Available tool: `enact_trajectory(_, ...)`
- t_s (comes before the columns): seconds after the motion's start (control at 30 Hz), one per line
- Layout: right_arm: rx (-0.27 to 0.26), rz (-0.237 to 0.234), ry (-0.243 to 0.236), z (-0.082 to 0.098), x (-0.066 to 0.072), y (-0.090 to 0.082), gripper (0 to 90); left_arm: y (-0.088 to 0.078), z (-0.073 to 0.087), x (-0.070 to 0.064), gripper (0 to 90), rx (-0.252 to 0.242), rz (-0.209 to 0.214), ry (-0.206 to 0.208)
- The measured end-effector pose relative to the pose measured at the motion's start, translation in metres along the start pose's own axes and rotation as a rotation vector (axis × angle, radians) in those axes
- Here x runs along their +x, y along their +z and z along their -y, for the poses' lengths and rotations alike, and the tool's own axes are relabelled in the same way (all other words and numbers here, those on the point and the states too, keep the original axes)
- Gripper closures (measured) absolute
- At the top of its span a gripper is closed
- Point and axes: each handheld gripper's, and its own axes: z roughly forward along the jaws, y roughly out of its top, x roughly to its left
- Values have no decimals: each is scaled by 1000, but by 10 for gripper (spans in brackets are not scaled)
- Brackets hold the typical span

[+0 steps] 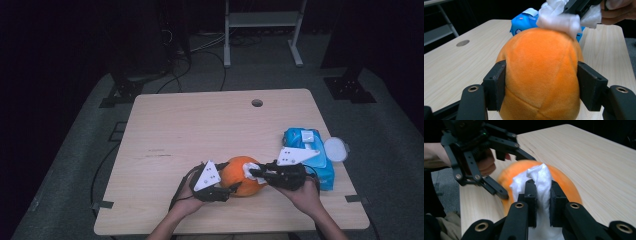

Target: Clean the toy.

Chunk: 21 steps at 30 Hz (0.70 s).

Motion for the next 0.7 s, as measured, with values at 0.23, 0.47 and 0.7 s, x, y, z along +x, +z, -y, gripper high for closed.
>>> enact_trajectory(0.23, 23, -22, -74, -8, 13, 9, 788, 2, 1, -7, 316, 14, 18, 62)
enact_trajectory(0.47, 33, 30, -18, 3, -4, -4, 788, 3, 3, 3, 224, -23, 78, -103)
enact_trajectory(0.7, 25, -27, -67, -9, 18, 10, 788, 5, -2, -11, 275, -16, 70, 9)
